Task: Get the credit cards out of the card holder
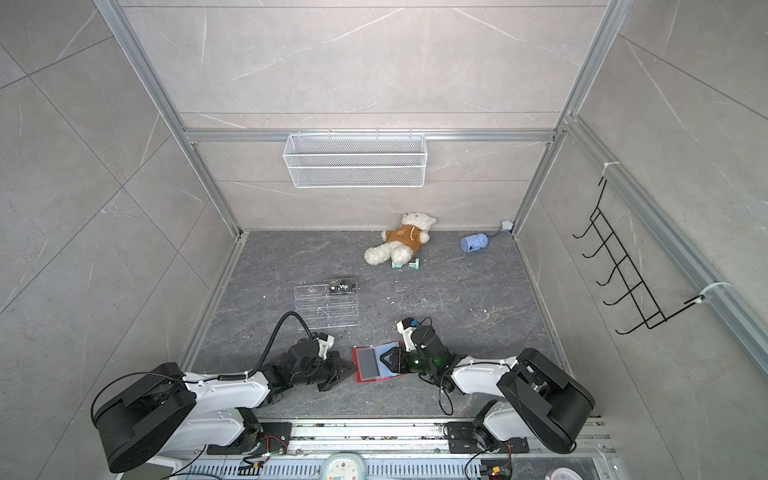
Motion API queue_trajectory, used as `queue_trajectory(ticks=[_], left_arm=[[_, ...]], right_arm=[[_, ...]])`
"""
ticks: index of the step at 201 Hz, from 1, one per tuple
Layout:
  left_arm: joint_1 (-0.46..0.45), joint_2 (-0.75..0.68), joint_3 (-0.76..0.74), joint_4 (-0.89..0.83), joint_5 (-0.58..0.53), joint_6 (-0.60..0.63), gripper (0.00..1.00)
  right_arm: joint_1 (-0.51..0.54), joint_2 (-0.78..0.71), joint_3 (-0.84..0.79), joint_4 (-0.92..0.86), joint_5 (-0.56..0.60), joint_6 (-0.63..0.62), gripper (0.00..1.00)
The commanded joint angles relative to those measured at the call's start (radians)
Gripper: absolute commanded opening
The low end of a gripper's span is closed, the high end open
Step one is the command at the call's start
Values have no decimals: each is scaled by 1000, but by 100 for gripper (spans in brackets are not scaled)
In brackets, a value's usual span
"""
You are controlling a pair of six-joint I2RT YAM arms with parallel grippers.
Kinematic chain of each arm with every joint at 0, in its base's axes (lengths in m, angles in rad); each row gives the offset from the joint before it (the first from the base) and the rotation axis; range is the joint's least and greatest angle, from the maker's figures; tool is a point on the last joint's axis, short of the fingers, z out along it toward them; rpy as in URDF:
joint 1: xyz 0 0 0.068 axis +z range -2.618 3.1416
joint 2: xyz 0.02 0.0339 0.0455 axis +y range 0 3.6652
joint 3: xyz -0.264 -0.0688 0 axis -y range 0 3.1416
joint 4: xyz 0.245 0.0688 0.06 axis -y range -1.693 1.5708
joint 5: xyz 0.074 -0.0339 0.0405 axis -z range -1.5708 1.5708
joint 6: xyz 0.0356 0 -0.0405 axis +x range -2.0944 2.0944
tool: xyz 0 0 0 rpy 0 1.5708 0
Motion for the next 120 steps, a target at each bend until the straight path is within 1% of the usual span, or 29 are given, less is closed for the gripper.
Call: queue_trajectory(ticks=[1, 36, 56, 85, 120], left_arm=[[-5, -21, 27, 44, -4, 29, 0], [-7, -31, 21, 34, -14, 30, 0], [-7, -41, 19, 33, -15, 32, 0], [-7, -59, 19, 32, -19, 41, 0], [-10, -70, 19, 25, -23, 45, 0]], right_arm=[[10, -39, 11, -61, 6, -6, 47], [19, -79, 48, -158, 29, -29, 54], [39, -99, 78, -224, 54, -47, 61], [102, -115, 159, -385, 159, -100, 71], [171, -99, 256, -535, 273, -116, 77]])
